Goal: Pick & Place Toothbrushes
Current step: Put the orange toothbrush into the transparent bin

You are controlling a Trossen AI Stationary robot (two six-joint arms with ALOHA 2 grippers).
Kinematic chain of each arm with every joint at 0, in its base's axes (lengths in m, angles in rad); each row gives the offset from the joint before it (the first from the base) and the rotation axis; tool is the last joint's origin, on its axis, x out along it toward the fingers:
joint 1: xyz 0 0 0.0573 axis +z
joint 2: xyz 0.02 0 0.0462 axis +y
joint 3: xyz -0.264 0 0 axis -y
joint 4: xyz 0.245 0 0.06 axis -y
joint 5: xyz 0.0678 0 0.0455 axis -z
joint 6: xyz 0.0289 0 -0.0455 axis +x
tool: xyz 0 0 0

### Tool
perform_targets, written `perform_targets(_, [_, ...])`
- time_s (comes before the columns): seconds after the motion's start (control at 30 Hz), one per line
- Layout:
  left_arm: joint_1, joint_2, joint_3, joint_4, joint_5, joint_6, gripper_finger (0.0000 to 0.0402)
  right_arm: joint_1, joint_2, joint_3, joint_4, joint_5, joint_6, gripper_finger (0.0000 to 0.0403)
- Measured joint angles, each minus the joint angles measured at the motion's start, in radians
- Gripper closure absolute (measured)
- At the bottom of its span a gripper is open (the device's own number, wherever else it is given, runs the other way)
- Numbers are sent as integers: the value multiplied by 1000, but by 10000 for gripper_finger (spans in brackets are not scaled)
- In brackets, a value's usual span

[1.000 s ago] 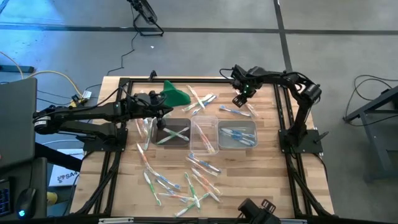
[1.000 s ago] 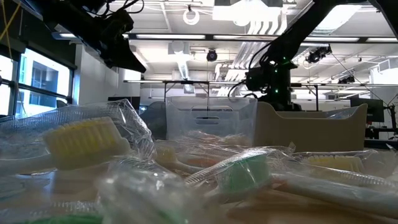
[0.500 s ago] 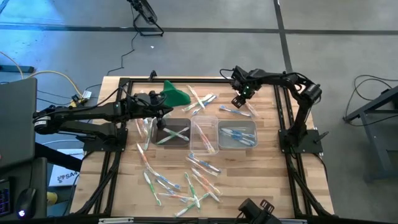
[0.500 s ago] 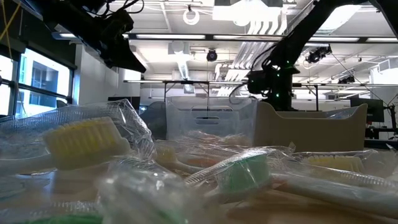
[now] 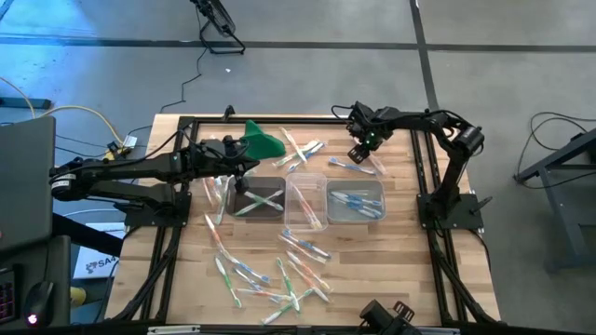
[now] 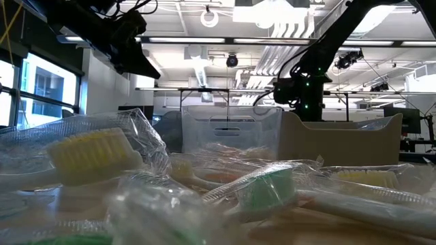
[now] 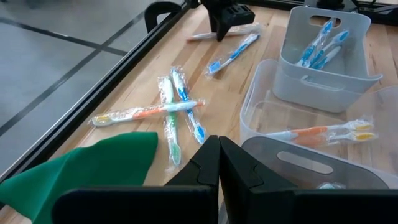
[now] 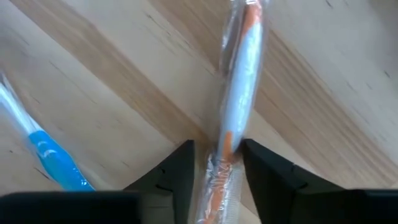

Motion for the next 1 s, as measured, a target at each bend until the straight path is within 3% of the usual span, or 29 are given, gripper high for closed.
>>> perform_targets(0.47, [0,0,0,0,-3,0,401,0,3,-1,1,9,2,388])
perform_targets(0.73, [0,0,0,0,-3,0,401,8,-40,-8,16,22,0,390])
perform_targets(1.0, [0,0,0,0,-3,0,401,13,-185,-6,27,41,-1,390])
